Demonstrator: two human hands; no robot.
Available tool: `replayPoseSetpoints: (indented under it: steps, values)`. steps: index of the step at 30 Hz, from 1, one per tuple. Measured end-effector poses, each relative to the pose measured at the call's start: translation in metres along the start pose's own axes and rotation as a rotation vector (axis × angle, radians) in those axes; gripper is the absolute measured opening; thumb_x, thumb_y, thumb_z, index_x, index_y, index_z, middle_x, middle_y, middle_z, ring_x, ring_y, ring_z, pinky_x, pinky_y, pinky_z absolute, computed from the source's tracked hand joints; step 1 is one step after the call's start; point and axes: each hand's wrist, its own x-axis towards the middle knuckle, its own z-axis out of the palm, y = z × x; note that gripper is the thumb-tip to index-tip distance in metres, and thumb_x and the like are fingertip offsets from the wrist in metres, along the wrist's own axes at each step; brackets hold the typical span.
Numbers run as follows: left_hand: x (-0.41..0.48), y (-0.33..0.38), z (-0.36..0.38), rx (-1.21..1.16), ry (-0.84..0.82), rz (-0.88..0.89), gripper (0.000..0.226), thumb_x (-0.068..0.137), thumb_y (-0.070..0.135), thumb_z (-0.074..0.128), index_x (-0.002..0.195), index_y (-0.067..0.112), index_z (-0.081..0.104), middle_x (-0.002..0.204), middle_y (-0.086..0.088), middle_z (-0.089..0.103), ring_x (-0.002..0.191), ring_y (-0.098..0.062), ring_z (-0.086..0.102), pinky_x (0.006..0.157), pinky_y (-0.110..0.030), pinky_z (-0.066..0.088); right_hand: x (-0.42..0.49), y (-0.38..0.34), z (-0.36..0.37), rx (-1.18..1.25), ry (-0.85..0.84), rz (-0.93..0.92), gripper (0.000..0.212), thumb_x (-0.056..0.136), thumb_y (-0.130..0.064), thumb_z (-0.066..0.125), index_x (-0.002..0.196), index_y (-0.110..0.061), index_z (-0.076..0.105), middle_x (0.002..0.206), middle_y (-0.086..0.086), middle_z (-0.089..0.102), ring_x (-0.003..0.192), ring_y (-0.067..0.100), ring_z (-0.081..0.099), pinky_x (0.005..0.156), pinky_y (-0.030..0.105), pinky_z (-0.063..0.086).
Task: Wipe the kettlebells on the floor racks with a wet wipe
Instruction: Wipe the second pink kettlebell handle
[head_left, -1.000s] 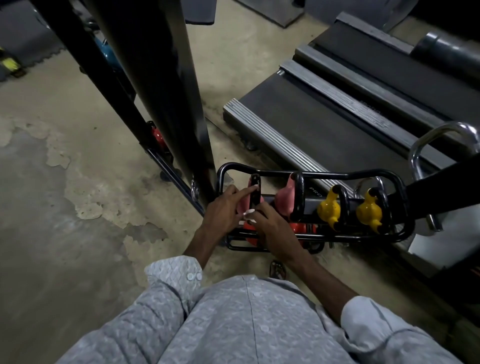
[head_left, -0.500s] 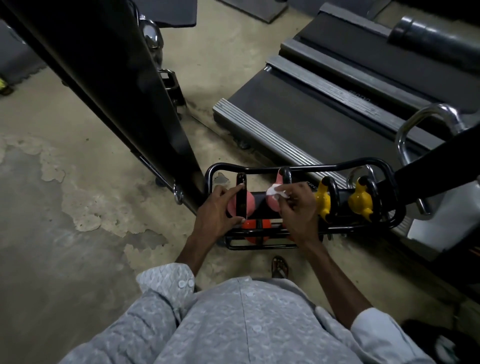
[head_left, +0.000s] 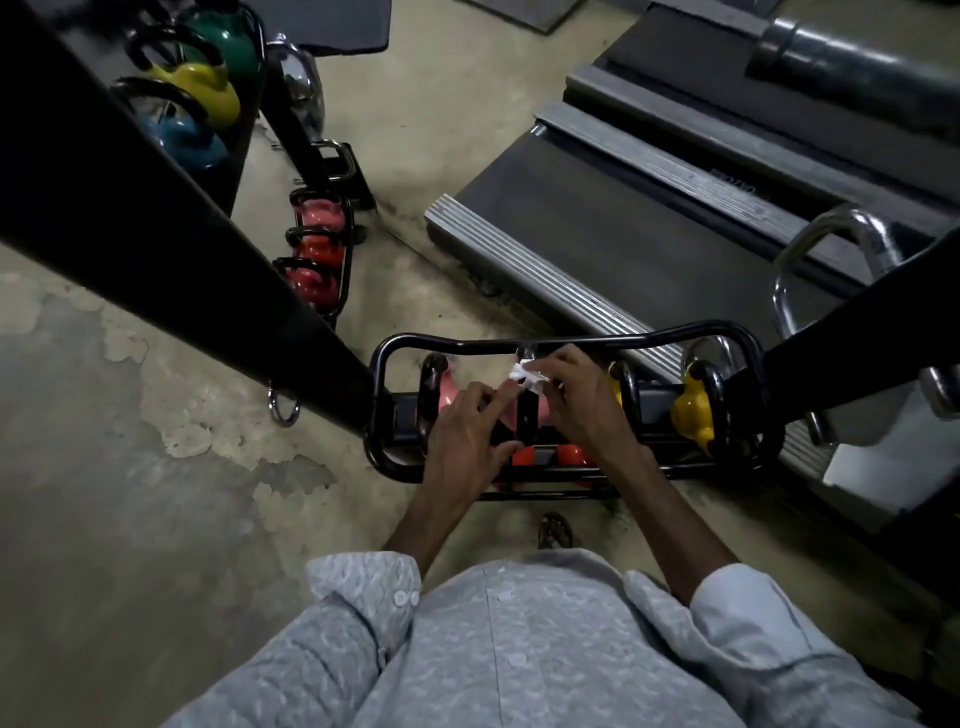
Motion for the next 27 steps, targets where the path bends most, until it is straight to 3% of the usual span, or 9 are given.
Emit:
replayPoseSetpoints:
  steps: [3,9,14,16,19,21,24,27]
  values:
    - [-0.002,0.006,0.009,-0.003,0.011,-0.056,0.082,0.072,0.033,0.086,0.146,0.033,0.050,0.117,-0.001,0.057,0.098,-0.021,0.060,0.078,-0.040,0.055,0.006,0.008,-0.002,-0.060,-0.003,-0.104,0.021,0.091,-0.007,0.063,0.107,-0.012,0.076,0.096,0.007,0.058,0.088,0.021,0.057,0.072,0.034,0.051]
    - [-0.004,0.016,0.015,0.001,0.061,-0.127,0.080,0.070,0.032,0.088,0.141,0.031,0.054,0.115,-0.001,0.058,0.094,-0.021,0.061,0.073,-0.040,0.055,0.038,0.024,0.005,-0.059,-0.054,-0.150,0.021,0.085,0.005,0.065,0.097,-0.006,0.077,0.095,0.007,0.057,0.086,0.020,0.057,0.069,0.028,0.050]
    - [-0.001,0.023,0.014,0.040,0.061,-0.161,0.085,0.066,0.032,0.091,0.142,0.031,0.053,0.116,0.000,0.057,0.091,-0.021,0.060,0.074,-0.035,0.053,0.071,0.034,0.008,0.093,-0.082,0.159,0.017,0.085,-0.004,0.067,0.091,-0.011,0.081,0.080,-0.002,0.061,0.078,0.013,0.057,0.068,0.025,0.044]
    - [0.000,0.024,0.012,0.056,0.055,-0.148,0.087,0.066,0.031,0.091,0.144,0.031,0.051,0.116,-0.001,0.057,0.090,-0.020,0.060,0.073,-0.032,0.051,0.078,0.044,0.010,0.132,-0.168,0.314,0.014,0.088,-0.007,0.066,0.090,-0.005,0.080,0.078,0.010,0.070,0.075,0.013,0.059,0.068,0.026,0.043]
    - [0.002,0.021,0.010,0.049,0.060,-0.126,0.086,0.065,0.029,0.092,0.143,0.031,0.054,0.115,-0.002,0.058,0.091,-0.020,0.061,0.074,-0.035,0.054,0.081,0.052,0.010,0.289,-0.235,0.456,0.016,0.090,-0.007,0.066,0.088,0.004,0.076,0.075,0.023,0.069,0.069,0.016,0.057,0.067,0.034,0.047]
    - [0.002,0.018,0.011,0.040,0.057,-0.124,0.086,0.064,0.028,0.092,0.142,0.031,0.055,0.114,-0.001,0.058,0.091,-0.020,0.062,0.074,-0.036,0.055,0.082,0.051,0.009,0.283,-0.242,0.425,0.016,0.090,-0.008,0.065,0.085,0.003,0.076,0.078,0.026,0.070,0.067,0.016,0.057,0.066,0.035,0.047]
    - [0.001,0.016,0.013,0.020,0.048,-0.125,0.086,0.065,0.027,0.093,0.142,0.032,0.055,0.116,-0.001,0.059,0.092,-0.020,0.062,0.076,-0.037,0.056,0.080,0.038,0.004,0.140,-0.199,0.247,0.013,0.087,-0.008,0.065,0.086,-0.006,0.078,0.080,0.016,0.068,0.070,0.017,0.059,0.068,0.031,0.047]
    - [0.002,0.013,0.013,-0.003,0.046,-0.129,0.084,0.065,0.027,0.093,0.141,0.033,0.057,0.114,0.000,0.060,0.091,-0.019,0.062,0.073,-0.035,0.055,0.073,0.027,-0.001,0.069,-0.187,0.020,0.016,0.081,-0.003,0.066,0.086,-0.012,0.079,0.087,0.001,0.058,0.072,0.007,0.056,0.066,0.012,0.042]
